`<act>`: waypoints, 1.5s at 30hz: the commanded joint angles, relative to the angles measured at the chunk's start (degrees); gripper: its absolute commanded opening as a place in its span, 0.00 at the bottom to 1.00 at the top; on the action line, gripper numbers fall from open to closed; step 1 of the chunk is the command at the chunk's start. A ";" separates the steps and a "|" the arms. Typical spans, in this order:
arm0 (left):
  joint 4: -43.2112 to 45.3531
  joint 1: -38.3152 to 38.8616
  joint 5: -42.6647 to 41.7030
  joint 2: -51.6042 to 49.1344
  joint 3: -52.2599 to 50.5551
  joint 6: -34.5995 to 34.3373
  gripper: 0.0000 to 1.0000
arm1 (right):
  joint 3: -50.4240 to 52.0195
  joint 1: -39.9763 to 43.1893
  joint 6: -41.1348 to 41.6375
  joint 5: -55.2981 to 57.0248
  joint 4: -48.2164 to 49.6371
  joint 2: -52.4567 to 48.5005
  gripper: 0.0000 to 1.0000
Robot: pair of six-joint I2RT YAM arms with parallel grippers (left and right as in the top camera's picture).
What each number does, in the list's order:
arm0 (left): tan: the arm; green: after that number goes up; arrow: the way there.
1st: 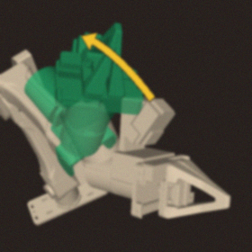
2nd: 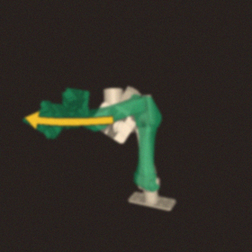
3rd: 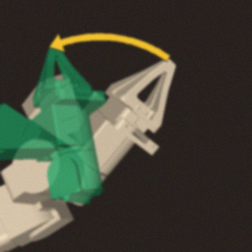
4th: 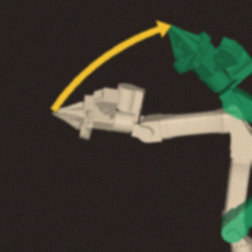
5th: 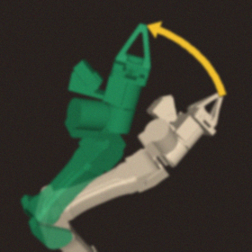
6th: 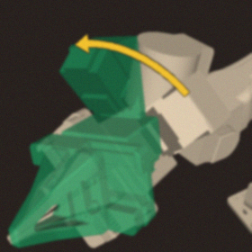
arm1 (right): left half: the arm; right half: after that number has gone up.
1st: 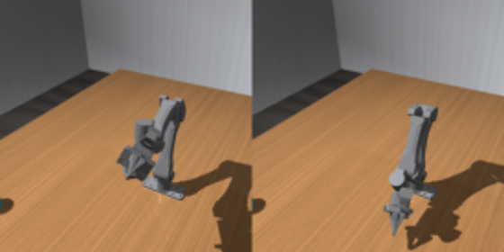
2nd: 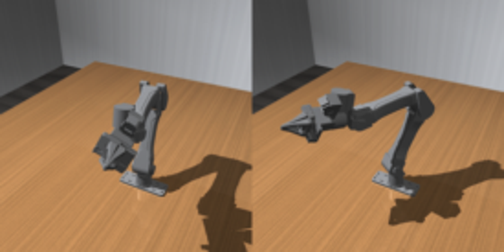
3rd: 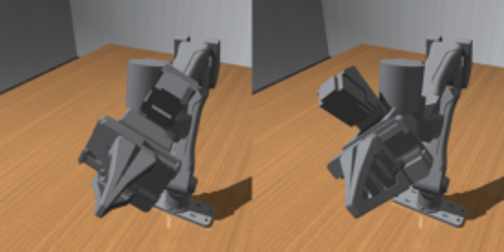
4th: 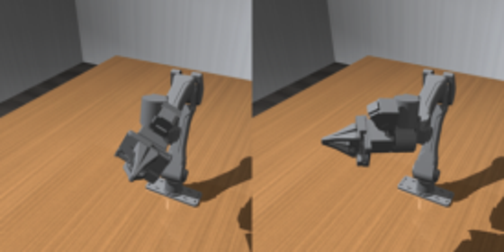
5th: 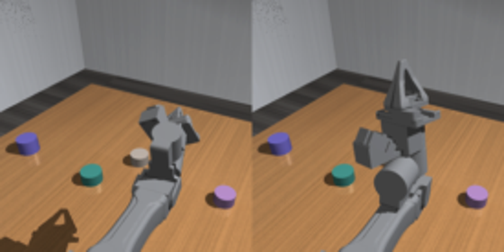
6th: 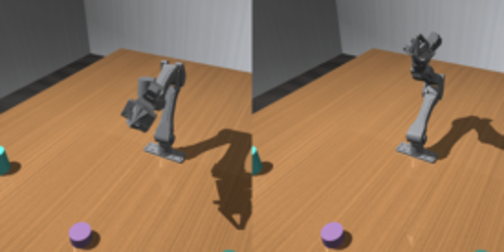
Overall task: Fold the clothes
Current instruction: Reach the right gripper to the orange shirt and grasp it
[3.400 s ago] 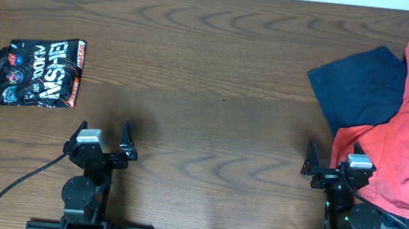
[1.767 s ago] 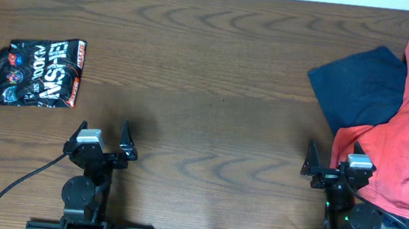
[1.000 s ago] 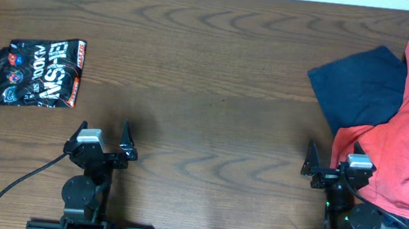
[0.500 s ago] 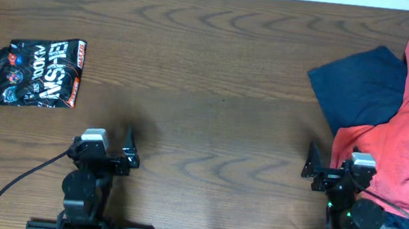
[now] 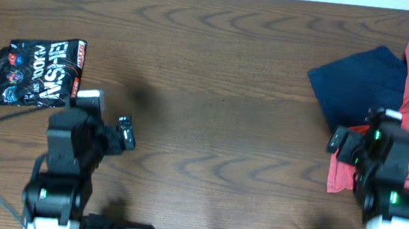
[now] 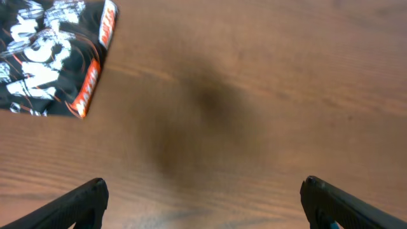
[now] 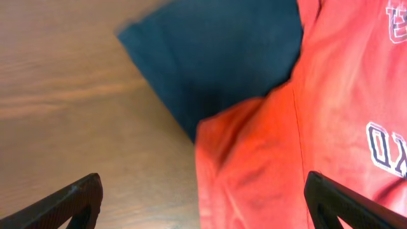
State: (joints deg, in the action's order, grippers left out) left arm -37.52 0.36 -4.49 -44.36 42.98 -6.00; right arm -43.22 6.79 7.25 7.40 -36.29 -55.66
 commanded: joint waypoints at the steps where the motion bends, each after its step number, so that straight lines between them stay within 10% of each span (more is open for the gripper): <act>1: -0.94 -0.31 -1.64 -4.79 2.10 -0.26 0.98 | -3.91 2.29 0.87 -0.55 -0.52 -8.92 0.99; 11: -1.03 -0.28 -2.62 -15.56 2.10 -0.28 0.98 | -4.24 9.44 17.18 8.48 1.70 -26.01 0.89; 20: -0.57 -0.28 -2.60 -17.33 2.10 -0.26 0.98 | -4.24 10.82 17.16 8.00 4.87 -31.45 0.01; 42: -0.61 -0.28 -2.60 -17.33 2.10 -0.26 0.98 | -22.34 7.89 -1.33 -14.19 -13.40 -17.09 0.01; 45: -0.61 -0.28 -2.60 -17.33 2.10 -0.28 0.98 | -22.97 7.39 -9.01 -30.08 -9.70 -16.57 0.01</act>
State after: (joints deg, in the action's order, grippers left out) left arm -38.13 0.36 -6.96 -61.63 43.83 -6.00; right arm -65.43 15.31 6.63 -6.31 -47.88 -72.75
